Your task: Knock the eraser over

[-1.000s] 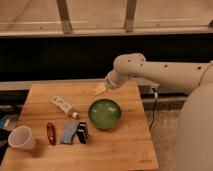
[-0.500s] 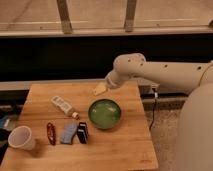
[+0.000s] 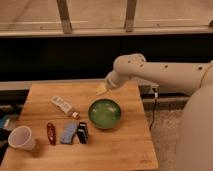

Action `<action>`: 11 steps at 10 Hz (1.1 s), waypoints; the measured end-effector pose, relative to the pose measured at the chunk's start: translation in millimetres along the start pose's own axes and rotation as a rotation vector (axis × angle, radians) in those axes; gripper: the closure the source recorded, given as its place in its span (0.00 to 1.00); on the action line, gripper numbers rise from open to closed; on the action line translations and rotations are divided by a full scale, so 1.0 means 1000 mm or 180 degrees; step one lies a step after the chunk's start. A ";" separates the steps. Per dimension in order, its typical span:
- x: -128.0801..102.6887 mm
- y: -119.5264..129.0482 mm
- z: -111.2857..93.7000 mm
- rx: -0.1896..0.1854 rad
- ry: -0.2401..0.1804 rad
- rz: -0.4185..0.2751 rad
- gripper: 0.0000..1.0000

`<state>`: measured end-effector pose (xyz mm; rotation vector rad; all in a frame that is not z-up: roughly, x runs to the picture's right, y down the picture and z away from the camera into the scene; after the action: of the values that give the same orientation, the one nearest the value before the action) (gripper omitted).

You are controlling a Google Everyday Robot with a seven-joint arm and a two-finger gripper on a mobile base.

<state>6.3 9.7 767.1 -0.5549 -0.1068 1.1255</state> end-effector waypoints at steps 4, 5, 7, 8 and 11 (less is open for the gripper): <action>0.025 -0.009 -0.003 0.0169 0.0102 -0.0019 0.92; 0.032 -0.010 -0.002 0.0185 0.0140 -0.0009 0.97; 0.051 -0.006 0.004 0.0207 0.0289 -0.0024 1.00; 0.058 -0.003 0.005 0.0204 0.0361 -0.0044 1.00; 0.082 0.018 0.008 0.0192 0.0658 -0.0266 1.00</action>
<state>24.7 89.9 750.0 -0.6042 0.0820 0.9813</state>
